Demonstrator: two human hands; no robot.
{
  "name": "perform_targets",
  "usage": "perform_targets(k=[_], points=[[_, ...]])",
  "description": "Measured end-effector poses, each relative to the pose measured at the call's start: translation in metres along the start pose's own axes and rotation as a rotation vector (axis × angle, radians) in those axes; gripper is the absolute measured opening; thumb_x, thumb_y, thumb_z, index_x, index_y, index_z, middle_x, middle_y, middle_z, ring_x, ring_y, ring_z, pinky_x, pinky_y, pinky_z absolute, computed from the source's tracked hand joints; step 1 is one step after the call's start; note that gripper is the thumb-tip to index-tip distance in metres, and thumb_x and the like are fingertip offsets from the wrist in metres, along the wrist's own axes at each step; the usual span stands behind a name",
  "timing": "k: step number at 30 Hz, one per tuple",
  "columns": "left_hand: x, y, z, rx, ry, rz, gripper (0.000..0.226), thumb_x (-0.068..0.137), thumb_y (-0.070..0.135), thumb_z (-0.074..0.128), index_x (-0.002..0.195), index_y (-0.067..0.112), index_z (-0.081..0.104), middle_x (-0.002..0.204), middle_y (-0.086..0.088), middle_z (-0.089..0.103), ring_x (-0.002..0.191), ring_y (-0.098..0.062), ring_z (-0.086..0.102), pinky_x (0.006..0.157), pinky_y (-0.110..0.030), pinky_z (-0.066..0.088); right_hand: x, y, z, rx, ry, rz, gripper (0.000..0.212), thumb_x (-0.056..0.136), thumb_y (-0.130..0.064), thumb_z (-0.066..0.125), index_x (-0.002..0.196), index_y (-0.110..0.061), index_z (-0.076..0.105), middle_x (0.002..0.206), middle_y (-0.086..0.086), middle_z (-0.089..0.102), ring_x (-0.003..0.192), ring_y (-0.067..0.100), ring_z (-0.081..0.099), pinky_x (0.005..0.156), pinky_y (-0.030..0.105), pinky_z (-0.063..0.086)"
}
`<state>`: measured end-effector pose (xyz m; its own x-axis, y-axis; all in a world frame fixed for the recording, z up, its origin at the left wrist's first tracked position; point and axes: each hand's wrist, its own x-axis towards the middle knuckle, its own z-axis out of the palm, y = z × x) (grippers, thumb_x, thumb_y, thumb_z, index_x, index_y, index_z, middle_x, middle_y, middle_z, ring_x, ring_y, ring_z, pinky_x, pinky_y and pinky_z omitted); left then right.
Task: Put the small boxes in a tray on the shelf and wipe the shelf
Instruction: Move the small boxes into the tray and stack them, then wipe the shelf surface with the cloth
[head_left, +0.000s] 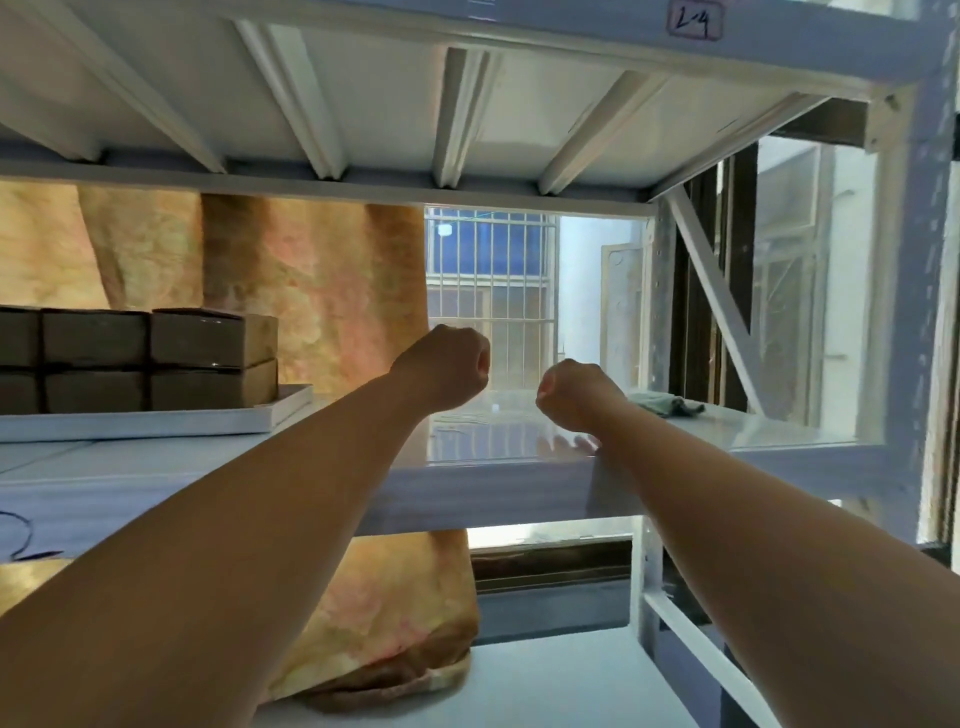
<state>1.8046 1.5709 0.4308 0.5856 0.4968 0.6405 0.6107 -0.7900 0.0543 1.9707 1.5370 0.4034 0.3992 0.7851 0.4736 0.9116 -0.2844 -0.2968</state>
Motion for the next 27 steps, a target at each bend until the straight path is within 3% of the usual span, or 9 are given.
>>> perform_targets(k=[4, 8, 11, 17, 21, 27], points=[[0.009, 0.014, 0.012, 0.036, -0.001, 0.041, 0.021, 0.089, 0.012, 0.05, 0.096, 0.009, 0.069, 0.097, -0.008, 0.069, 0.088, -0.022, 0.063, 0.083, -0.037, 0.056, 0.001, 0.023, -0.006, -0.077, 0.027, 0.056, 0.033, 0.081, -0.016, 0.042, 0.109, -0.01, 0.061, 0.112, 0.013, 0.065, 0.104, 0.032, 0.056, 0.093, 0.041, 0.047], [0.013, 0.015, 0.019, 0.028, 0.013, 0.068, 0.02, 0.09, 0.013, 0.05, 0.095, 0.008, 0.068, 0.099, -0.008, 0.068, 0.089, -0.021, 0.063, 0.076, -0.028, 0.051, 0.0, 0.046, -0.013, -0.167, 0.056, 0.147, 0.039, 0.089, -0.018, 0.045, 0.127, -0.012, 0.051, 0.128, 0.01, 0.057, 0.121, 0.032, 0.048, 0.1, 0.046, 0.042], [0.014, 0.009, 0.025, 0.011, 0.052, 0.082, 0.019, 0.091, 0.014, 0.05, 0.095, 0.009, 0.067, 0.1, -0.006, 0.067, 0.091, -0.02, 0.062, 0.073, -0.023, 0.042, 0.001, 0.054, -0.014, -0.174, 0.02, 0.232, 0.035, 0.088, -0.019, 0.049, 0.123, -0.012, 0.051, 0.123, 0.01, 0.059, 0.119, 0.03, 0.05, 0.099, 0.047, 0.043], [0.016, 0.004, 0.033, -0.072, 0.019, 0.094, 0.01, 0.086, 0.009, 0.055, 0.094, 0.01, 0.062, 0.1, -0.006, 0.066, 0.09, -0.017, 0.06, 0.074, -0.021, 0.042, 0.003, 0.045, -0.014, -0.149, -0.084, 0.345, 0.03, 0.084, -0.023, 0.052, 0.113, -0.014, 0.054, 0.111, 0.008, 0.061, 0.107, 0.029, 0.058, 0.097, 0.046, 0.044], [0.015, 0.003, 0.035, -0.081, 0.001, 0.126, 0.01, 0.086, 0.009, 0.055, 0.092, 0.01, 0.062, 0.099, -0.004, 0.064, 0.09, -0.015, 0.058, 0.076, -0.02, 0.041, 0.005, 0.038, -0.017, -0.227, -0.111, 0.374, 0.024, 0.082, -0.016, 0.058, 0.106, -0.013, 0.054, 0.103, 0.007, 0.061, 0.098, 0.026, 0.061, 0.093, 0.043, 0.048], [0.013, 0.004, 0.034, -0.093, -0.015, 0.144, 0.014, 0.087, 0.008, 0.055, 0.098, 0.008, 0.063, 0.105, -0.006, 0.063, 0.093, -0.016, 0.057, 0.076, -0.02, 0.04, 0.005, 0.037, -0.016, -0.399, -0.017, 0.318, 0.034, 0.09, -0.013, 0.053, 0.124, -0.008, 0.053, 0.116, 0.009, 0.06, 0.106, 0.026, 0.059, 0.085, 0.032, 0.049]])
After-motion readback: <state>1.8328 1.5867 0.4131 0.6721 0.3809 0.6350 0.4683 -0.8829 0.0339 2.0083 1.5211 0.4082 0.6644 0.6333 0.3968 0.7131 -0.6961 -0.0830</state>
